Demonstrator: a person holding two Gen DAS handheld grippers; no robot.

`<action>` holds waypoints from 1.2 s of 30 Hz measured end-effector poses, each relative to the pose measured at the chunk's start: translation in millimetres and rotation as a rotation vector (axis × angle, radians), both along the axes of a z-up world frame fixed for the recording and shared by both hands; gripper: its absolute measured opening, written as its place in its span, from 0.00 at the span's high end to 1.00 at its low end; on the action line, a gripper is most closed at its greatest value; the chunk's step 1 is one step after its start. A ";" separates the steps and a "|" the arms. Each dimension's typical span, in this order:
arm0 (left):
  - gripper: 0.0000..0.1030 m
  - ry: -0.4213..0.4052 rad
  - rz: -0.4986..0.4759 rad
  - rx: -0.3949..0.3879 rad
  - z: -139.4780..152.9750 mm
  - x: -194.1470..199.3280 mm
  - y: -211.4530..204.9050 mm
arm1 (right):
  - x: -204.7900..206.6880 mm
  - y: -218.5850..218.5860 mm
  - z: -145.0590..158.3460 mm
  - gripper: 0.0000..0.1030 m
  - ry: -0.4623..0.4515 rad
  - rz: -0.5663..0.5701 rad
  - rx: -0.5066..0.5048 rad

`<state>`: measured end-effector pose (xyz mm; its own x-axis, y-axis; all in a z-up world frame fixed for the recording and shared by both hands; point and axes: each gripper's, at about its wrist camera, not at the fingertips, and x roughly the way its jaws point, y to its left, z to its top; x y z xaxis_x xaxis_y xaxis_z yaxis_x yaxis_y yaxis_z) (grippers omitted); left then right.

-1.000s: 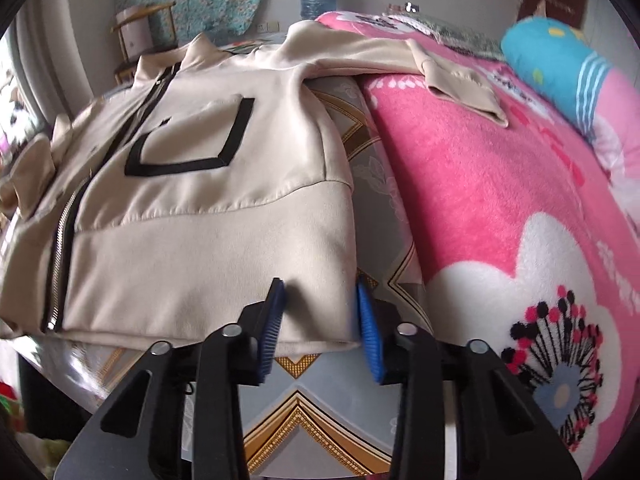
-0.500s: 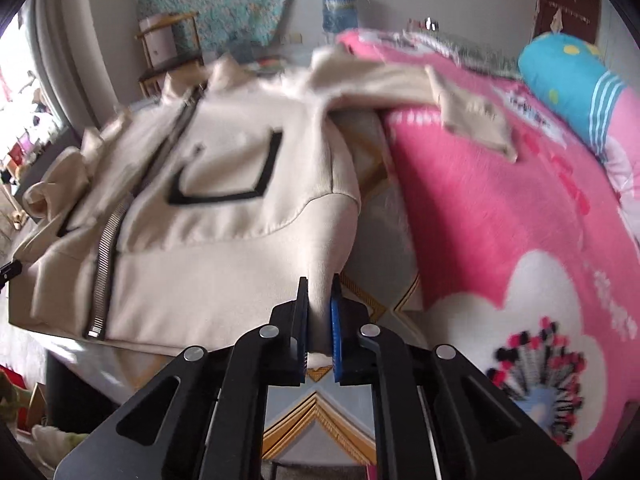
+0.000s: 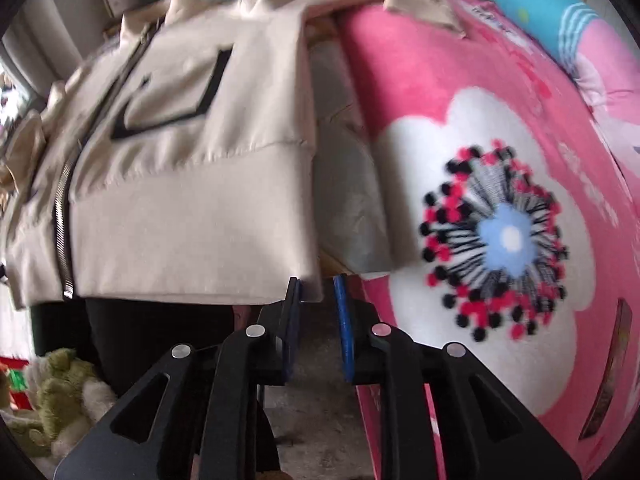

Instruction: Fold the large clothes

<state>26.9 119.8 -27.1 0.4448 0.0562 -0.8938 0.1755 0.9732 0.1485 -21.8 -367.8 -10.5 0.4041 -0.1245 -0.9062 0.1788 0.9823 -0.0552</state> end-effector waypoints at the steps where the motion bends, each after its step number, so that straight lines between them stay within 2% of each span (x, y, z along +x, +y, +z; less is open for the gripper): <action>1: 0.92 -0.028 -0.005 -0.040 9.2 -0.8 1.2 | 1.9 4.6 8.9 0.77 -0.031 0.014 -0.024; 3: 0.91 -0.069 -0.033 -0.102 22.4 3.0 -4.3 | 13.0 19.3 24.0 0.67 -0.089 0.066 -0.030; 4: 0.87 -0.083 -0.045 -0.121 26.6 6.7 -9.4 | 23.8 31.5 28.5 0.62 -0.116 0.109 -0.007; 7: 0.74 -0.122 -0.117 -0.194 33.7 20.9 -37.5 | 52.4 65.7 27.8 0.60 -0.149 0.229 0.047; 9: 0.68 -0.116 -0.158 -0.237 28.0 31.6 -59.1 | 72.9 97.6 18.3 0.55 -0.149 0.326 0.042; 12: 0.67 -0.036 -0.159 -0.253 4.6 42.9 -83.0 | 89.5 121.8 -7.8 0.51 -0.075 0.419 0.053; 14: 0.66 -0.056 -0.164 -0.266 2.7 34.1 -82.0 | 90.9 125.5 -28.7 0.47 0.010 0.443 0.014; 16: 0.57 -0.048 -0.153 -0.297 -0.9 27.7 -69.8 | 87.2 124.9 -26.6 0.37 0.023 0.481 0.006; 18: 0.53 -0.046 -0.135 -0.347 0.6 34.5 -57.7 | 90.8 124.2 -20.0 0.36 0.043 0.496 0.027; 20: 0.51 -0.086 -0.114 -0.347 8.5 39.3 -49.5 | 100.7 127.6 -5.6 0.36 0.032 0.522 0.075; 21: 0.47 -0.109 -0.103 -0.343 12.8 42.9 -45.9 | 107.1 129.0 1.4 0.36 0.019 0.533 0.103; 23: 0.44 -0.161 -0.072 -0.333 23.2 51.6 -37.1 | 129.4 140.3 18.6 0.36 -0.015 0.566 0.202; 27: 0.44 -0.219 0.016 -0.312 31.6 73.9 -19.6 | 173.9 184.1 39.4 0.36 -0.027 0.632 0.488; 30: 0.44 -0.226 0.074 -0.283 28.1 88.8 -8.8 | 214.2 222.5 34.7 0.36 0.041 0.671 0.663; 31: 0.44 -0.218 0.091 -0.291 25.7 94.1 -4.2 | 227.7 240.2 28.4 0.36 0.068 0.687 0.685; 34: 0.44 -0.218 0.128 -0.336 24.6 102.3 11.0 | 247.5 280.8 8.6 0.36 0.135 0.711 0.661; 36: 0.44 -0.227 0.139 -0.355 24.7 104.2 18.7 | 258.5 298.5 -3.4 0.43 0.172 0.720 0.655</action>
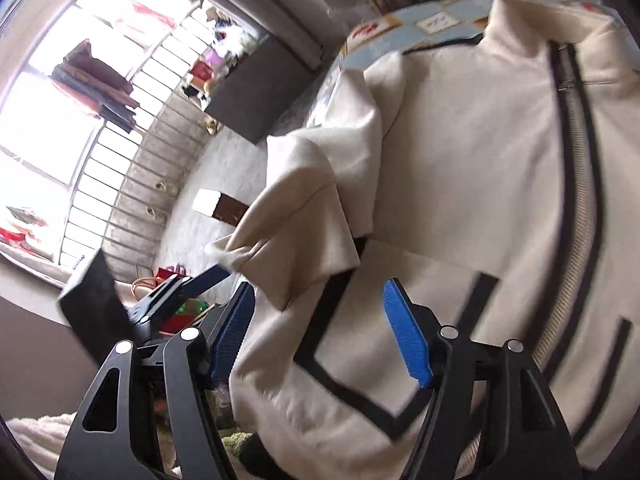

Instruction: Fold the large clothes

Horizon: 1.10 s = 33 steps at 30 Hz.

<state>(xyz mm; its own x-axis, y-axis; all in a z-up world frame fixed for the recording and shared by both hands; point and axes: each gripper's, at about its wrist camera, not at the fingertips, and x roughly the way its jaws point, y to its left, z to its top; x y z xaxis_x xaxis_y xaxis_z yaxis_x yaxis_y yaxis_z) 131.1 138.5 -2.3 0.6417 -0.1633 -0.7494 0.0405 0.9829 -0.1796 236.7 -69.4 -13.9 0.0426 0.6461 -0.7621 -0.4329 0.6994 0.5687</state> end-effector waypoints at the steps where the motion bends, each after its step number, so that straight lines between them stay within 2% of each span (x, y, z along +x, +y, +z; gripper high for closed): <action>1: 0.44 -0.007 0.004 -0.009 0.4 1.7 3.8 | 4.4 7.6 -7.6 0.46 0.011 0.005 -0.015; 2: 0.44 -0.011 0.006 -0.019 0.1 3.6 6.4 | 7.9 15.3 -15.3 0.47 0.022 0.014 -0.032; 3: 0.44 -0.014 0.006 -0.028 -0.5 3.8 9.7 | 11.1 19.4 -20.1 0.53 0.026 0.021 -0.044; 5: 0.44 -0.018 0.004 -0.042 -1.1 6.0 14.7 | 9.2 28.9 -27.8 0.71 0.042 0.036 -0.092; 6: 0.44 -0.019 0.002 -0.046 -1.0 6.6 16.2 | 9.0 31.8 -27.4 0.86 0.036 0.041 -0.100; 7: 0.44 -0.026 -0.002 -0.049 0.7 6.0 17.8 | 5.4 34.7 -19.4 0.89 0.005 0.042 -0.104; 10: 0.44 -0.079 -0.024 -0.058 10.3 -0.1 21.2 | -2.5 32.1 9.5 0.92 -0.087 0.031 -0.092; 16: 0.44 -0.154 -0.022 -0.065 28.7 -5.1 27.1 | 4.8 -8.2 114.3 0.92 -0.296 -0.108 0.065; 20: 0.44 -0.127 -0.015 -0.030 29.7 0.5 23.7 | 16.2 -74.5 176.5 0.92 -0.440 -0.265 0.107; 22: 0.44 -0.106 -0.020 -0.010 27.6 3.7 19.5 | 21.6 -109.7 195.3 0.92 -0.487 -0.343 0.102; 24: 0.44 -0.072 -0.028 0.029 23.8 9.0 11.8 | 16.3 -162.7 207.2 0.92 -0.516 -0.439 0.088; 28: 0.44 -0.003 -0.053 0.103 8.7 22.0 -3.4 | 16.0 -236.9 193.5 0.92 -0.468 -0.569 0.039; 31: 0.44 0.025 -0.080 0.156 -2.6 31.0 -13.7 | 26.2 -272.7 142.2 0.92 -0.329 -0.618 -0.015; 33: 0.44 0.035 -0.104 0.224 -8.0 41.8 -22.0 | 34.1 -285.4 97.9 0.92 -0.221 -0.637 -0.053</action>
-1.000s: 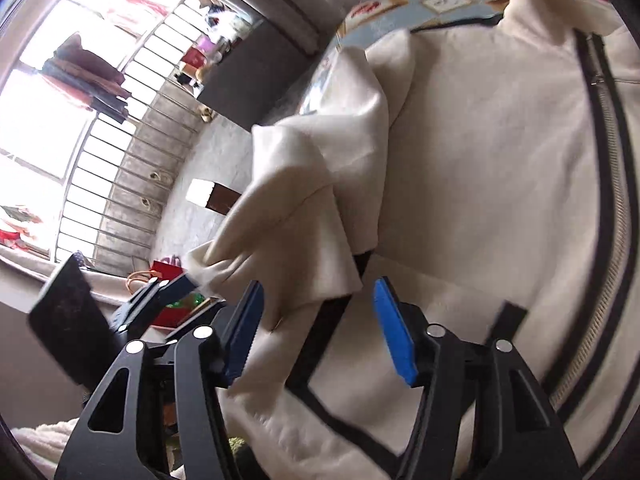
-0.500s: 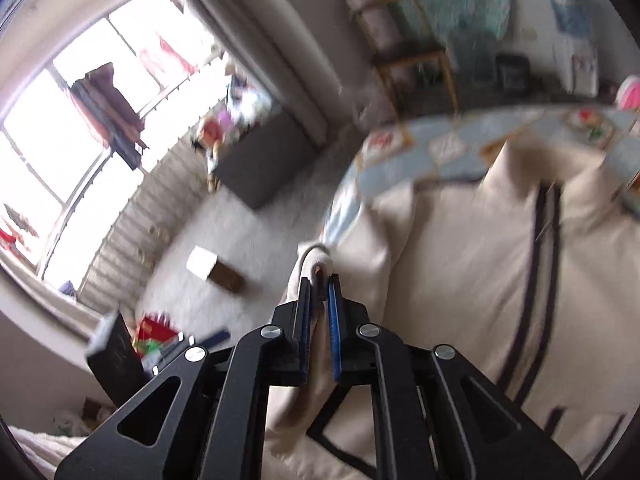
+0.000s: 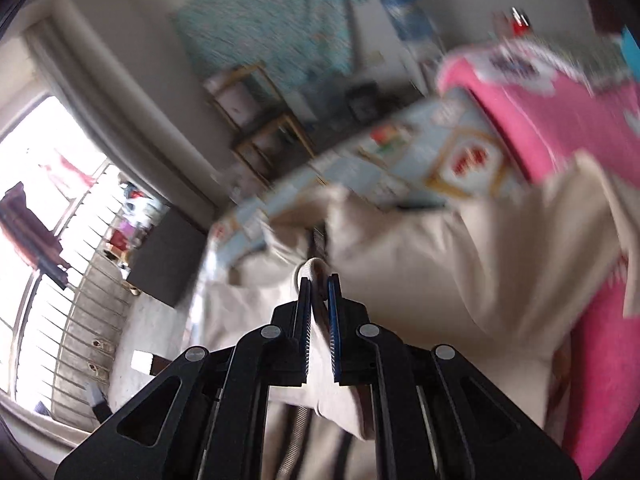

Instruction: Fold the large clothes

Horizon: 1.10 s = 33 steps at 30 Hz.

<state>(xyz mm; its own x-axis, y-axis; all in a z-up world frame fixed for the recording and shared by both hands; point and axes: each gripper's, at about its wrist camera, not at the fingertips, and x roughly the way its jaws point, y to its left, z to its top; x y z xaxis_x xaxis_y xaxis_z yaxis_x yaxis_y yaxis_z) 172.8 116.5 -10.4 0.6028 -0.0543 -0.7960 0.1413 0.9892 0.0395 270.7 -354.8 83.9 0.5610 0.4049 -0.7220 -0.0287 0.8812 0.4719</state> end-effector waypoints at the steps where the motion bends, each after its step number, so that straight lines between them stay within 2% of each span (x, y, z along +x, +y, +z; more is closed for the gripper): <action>1: 0.44 0.010 -0.014 0.042 -4.3 6.1 -4.9 | 3.8 -1.1 -19.3 0.90 0.046 -0.008 -0.005; 3: 0.44 0.024 -0.026 0.136 -11.6 15.2 -12.6 | 5.2 2.5 -46.9 0.88 0.103 -0.041 -0.101; 4: 0.44 0.029 -0.033 0.198 -16.5 20.8 -16.8 | 4.3 4.2 -47.2 0.85 0.089 -0.058 -0.178; 5: 0.44 0.028 -0.040 0.231 -17.5 23.9 -19.1 | 7.7 4.7 -46.6 0.79 0.065 -0.061 -0.212; 7: 0.43 0.026 -0.049 0.267 -20.9 30.4 -20.9 | 8.4 15.2 -31.8 0.52 -0.009 -0.046 -0.246; 8: 0.43 0.018 -0.051 0.276 -20.1 34.0 -21.1 | 7.9 25.9 -18.3 0.48 -0.060 -0.025 -0.254; 10: 0.42 0.005 -0.049 0.296 -18.6 38.5 -22.5 | 16.2 53.6 -0.3 0.46 -0.116 0.049 -0.263; 12: 0.42 -0.020 -0.029 0.324 -16.3 43.0 -19.8 | 32.4 83.0 6.6 0.46 -0.127 0.139 -0.242; 13: 0.42 -0.034 -0.020 0.315 -14.0 43.6 -17.6 | 41.7 100.3 8.6 0.46 -0.122 0.187 -0.226; 15: 0.42 -0.060 0.013 0.246 -6.2 41.0 -7.2 | 62.2 140.6 3.4 0.46 -0.083 0.310 -0.174; 18: 0.42 -0.086 0.057 0.180 -4.6 38.2 4.1 | 92.2 204.6 -13.4 0.46 0.001 0.476 -0.084; 22: 0.44 -0.066 0.099 0.118 -14.3 37.6 14.5 | 139.5 296.0 -56.1 0.46 0.161 0.658 -0.015; 25: 0.44 -0.065 0.114 0.094 -19.6 36.9 16.7 | 162.7 350.7 -85.7 0.46 0.236 0.715 -0.073; 27: 0.44 -0.069 0.123 0.073 -20.5 37.2 17.9 | 172.0 372.5 -100.9 0.46 0.262 0.709 -0.121; 31: 0.46 -0.070 0.138 0.040 -23.1 36.6 21.3 | 189.0 398.6 -128.8 0.47 0.314 0.702 -0.214; 33: 0.49 -0.067 0.139 0.023 -25.1 35.8 22.9 | 188.3 406.3 -137.4 0.53 0.339 0.731 -0.228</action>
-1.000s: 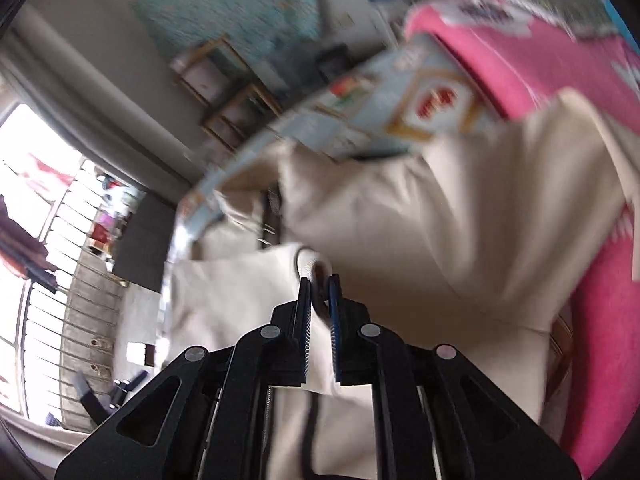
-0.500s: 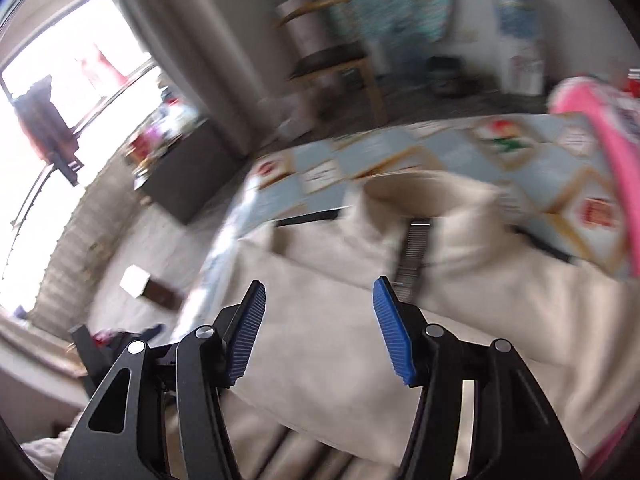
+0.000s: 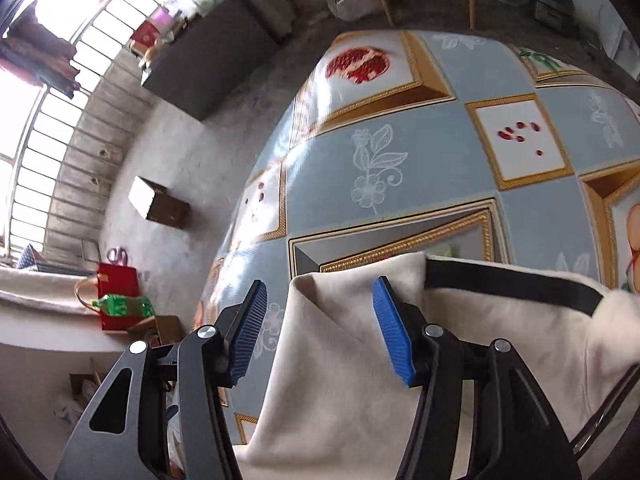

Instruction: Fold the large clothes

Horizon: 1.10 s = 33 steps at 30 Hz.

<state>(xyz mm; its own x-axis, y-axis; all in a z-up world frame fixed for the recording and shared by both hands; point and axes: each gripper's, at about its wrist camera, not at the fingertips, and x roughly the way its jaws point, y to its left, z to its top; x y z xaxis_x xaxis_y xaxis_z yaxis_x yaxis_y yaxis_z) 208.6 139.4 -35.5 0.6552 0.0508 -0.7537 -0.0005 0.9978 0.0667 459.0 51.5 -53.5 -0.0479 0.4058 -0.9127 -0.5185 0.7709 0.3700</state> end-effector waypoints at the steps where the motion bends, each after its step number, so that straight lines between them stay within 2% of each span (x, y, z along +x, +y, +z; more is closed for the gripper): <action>1: 0.50 0.000 0.001 -0.008 -0.6 -0.6 1.2 | -4.6 3.7 -2.6 0.58 0.019 0.024 -0.004; 3: 0.52 -0.002 0.000 -0.023 -0.7 -1.3 2.7 | -10.2 14.3 -2.9 0.62 0.014 0.070 -0.028; 6: 0.59 -0.001 -0.014 -0.035 -1.4 -1.4 2.1 | -22.0 26.5 -4.6 0.69 -0.047 0.126 -0.098; 7: 0.65 0.001 -0.023 -0.036 -2.4 -1.1 0.9 | -24.9 30.4 -4.7 0.81 -0.065 0.137 -0.120; 8: 0.69 0.001 -0.033 -0.041 -3.1 -1.3 -0.2 | -25.0 35.7 -2.6 0.88 -0.057 0.139 -0.115; 9: 0.78 0.001 -0.046 -0.047 -3.2 -1.6 -1.7 | -25.7 38.0 -0.6 0.93 -0.056 0.139 -0.106; 10: 0.87 0.000 -0.058 -0.050 -2.5 -2.1 -3.7 | -28.4 41.4 4.2 0.93 -0.076 0.143 -0.095; 12: 0.93 -0.004 -0.068 -0.047 0.6 -3.6 -6.0 | -27.6 46.0 15.3 0.94 -0.081 0.139 -0.058; 15: 0.93 -0.034 -0.062 -0.057 12.3 -8.9 -2.7 | -23.4 47.4 31.3 0.94 -0.108 0.134 -0.017; 17: 0.93 -0.033 -0.059 -0.055 15.1 -8.4 -1.4 | -18.2 49.3 30.1 0.94 -0.109 0.127 -0.003; 19: 0.93 -0.008 -0.053 -0.042 9.6 -3.2 -1.3 | -16.5 50.1 21.7 0.94 -0.129 0.137 -0.012; 21: 0.92 0.034 -0.042 -0.061 -1.3 3.9 2.0 | -16.1 54.6 6.5 0.94 -0.142 0.140 -0.031; 22: 0.92 0.025 -0.038 -0.077 -2.5 4.1 4.3 | -15.7 55.3 0.8 0.94 -0.145 0.133 -0.037; 24: 0.89 0.030 -0.042 -0.068 -1.7 4.2 5.0 | -11.1 50.9 -2.3 0.94 -0.103 0.100 -0.023; 26: 0.84 0.035 -0.041 -0.067 0.9 2.6 6.2 | -6.6 37.7 10.7 0.87 -0.067 0.068 -0.005; 28: 0.79 0.041 -0.041 -0.071 5.0 0.1 8.3 | -7.4 16.5 38.3 0.61 -0.091 0.049 0.007; 30: 0.73 0.028 -0.043 -0.068 11.3 -4.9 9.6 | -14.1 -16.9 75.2 0.46 -0.153 0.028 0.040; 31: 0.71 0.017 -0.043 -0.061 15.5 -8.3 10.4 | -18.4 -38.8 94.1 0.40 -0.176 0.018 0.059; 33: 0.70 -0.005 -0.034 -0.046 22.9 -16.0 12.1 | -29.5 -90.8 127.3 0.34 -0.227 -0.023 0.088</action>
